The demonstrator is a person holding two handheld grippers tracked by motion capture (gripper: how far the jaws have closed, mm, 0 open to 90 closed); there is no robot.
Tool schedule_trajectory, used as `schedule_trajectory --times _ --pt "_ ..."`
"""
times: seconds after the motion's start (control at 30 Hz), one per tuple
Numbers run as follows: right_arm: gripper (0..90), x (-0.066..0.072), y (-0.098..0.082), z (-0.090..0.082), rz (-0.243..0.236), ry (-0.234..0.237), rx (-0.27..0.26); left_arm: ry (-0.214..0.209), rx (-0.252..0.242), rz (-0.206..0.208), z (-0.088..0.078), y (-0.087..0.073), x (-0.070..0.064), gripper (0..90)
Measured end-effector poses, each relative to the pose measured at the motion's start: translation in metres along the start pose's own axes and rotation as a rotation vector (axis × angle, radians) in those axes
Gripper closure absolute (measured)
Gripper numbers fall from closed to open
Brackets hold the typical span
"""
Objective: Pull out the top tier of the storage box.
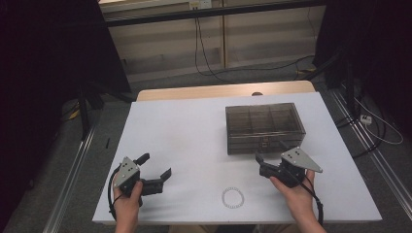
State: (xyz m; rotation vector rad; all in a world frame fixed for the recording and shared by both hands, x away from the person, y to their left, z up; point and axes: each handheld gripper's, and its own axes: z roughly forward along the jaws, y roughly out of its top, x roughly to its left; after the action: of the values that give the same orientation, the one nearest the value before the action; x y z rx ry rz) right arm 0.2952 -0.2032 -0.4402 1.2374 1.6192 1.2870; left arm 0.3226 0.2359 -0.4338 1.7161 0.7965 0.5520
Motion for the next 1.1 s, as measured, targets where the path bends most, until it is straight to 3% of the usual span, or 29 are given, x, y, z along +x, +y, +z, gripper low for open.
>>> schedule_trajectory --times 0.07,0.23,0.53,0.73,1.1 --pt "12.7 0.000 0.001 0.001 0.015 -0.006 -0.012 0.000 -0.001 -0.001 0.000 0.000 0.000 2.2" --pt "13.3 0.000 0.002 0.002 0.002 -0.024 -0.021 0.000 0.000 -0.001 0.000 0.000 0.001 2.2" --pt "14.1 -0.004 0.006 0.005 0.029 -0.098 -0.048 -0.002 0.003 0.001 0.001 0.000 0.001 2.3" --pt "14.9 0.000 0.005 0.010 0.008 -0.123 -0.054 -0.004 0.001 0.000 0.000 0.000 0.001 2.3" --pt "17.1 0.002 0.004 0.013 0.014 -0.160 -0.057 -0.007 0.004 -0.001 0.002 -0.001 0.000 2.3"
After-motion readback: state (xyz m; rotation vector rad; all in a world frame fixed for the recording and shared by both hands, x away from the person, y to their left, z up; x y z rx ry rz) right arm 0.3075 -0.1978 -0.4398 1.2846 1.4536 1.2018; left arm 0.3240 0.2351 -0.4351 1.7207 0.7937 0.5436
